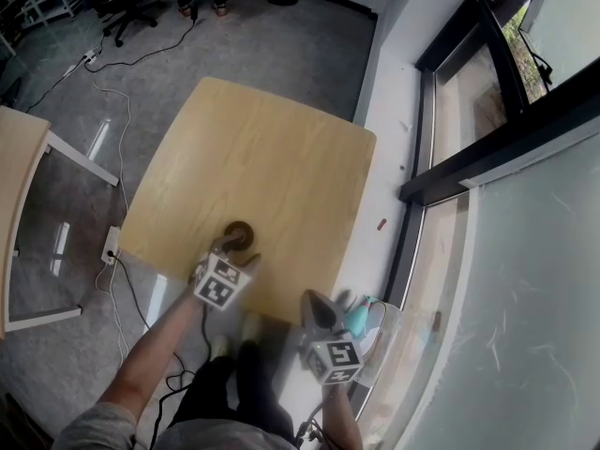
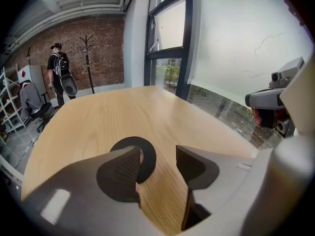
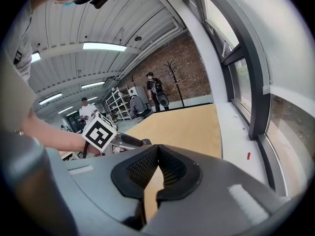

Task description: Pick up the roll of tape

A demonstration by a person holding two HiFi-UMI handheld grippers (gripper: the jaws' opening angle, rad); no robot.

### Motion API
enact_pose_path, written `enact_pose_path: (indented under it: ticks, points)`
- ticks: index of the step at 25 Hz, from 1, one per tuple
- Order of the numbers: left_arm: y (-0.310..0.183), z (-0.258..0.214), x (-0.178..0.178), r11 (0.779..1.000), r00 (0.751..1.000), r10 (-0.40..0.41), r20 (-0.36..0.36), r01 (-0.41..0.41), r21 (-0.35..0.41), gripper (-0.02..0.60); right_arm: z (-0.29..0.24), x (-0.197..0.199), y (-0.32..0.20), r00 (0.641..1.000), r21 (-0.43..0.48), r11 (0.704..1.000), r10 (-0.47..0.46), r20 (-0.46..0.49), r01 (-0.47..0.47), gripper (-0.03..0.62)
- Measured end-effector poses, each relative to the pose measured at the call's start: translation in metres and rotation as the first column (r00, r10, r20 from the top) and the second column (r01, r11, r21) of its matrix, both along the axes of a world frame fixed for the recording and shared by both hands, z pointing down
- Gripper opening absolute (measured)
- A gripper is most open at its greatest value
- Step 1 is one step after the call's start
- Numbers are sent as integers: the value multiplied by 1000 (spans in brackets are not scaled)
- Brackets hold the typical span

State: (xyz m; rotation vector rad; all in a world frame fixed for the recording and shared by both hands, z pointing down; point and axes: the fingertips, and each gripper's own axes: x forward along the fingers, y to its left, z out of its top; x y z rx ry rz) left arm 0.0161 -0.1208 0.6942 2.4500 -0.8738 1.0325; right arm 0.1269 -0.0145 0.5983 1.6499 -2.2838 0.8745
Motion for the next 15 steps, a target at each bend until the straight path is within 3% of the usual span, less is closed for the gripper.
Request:
enact_pose_path:
  ticks: [8, 13, 15]
  points:
    - [-6, 7, 1, 1000, 999, 23, 47, -23, -9, 215, 5, 2, 2, 1000, -19, 1000, 6, 15, -6, 14]
    - [-12, 12, -6, 1000, 995, 4, 98, -4, 8, 107, 7, 1, 3, 1000, -25, 1000, 6, 19, -6, 14]
    - [-13, 10, -6, 1000, 994, 0, 109, -2, 15, 107, 6, 1, 2, 1000, -15, 1000, 10, 19, -10, 14]
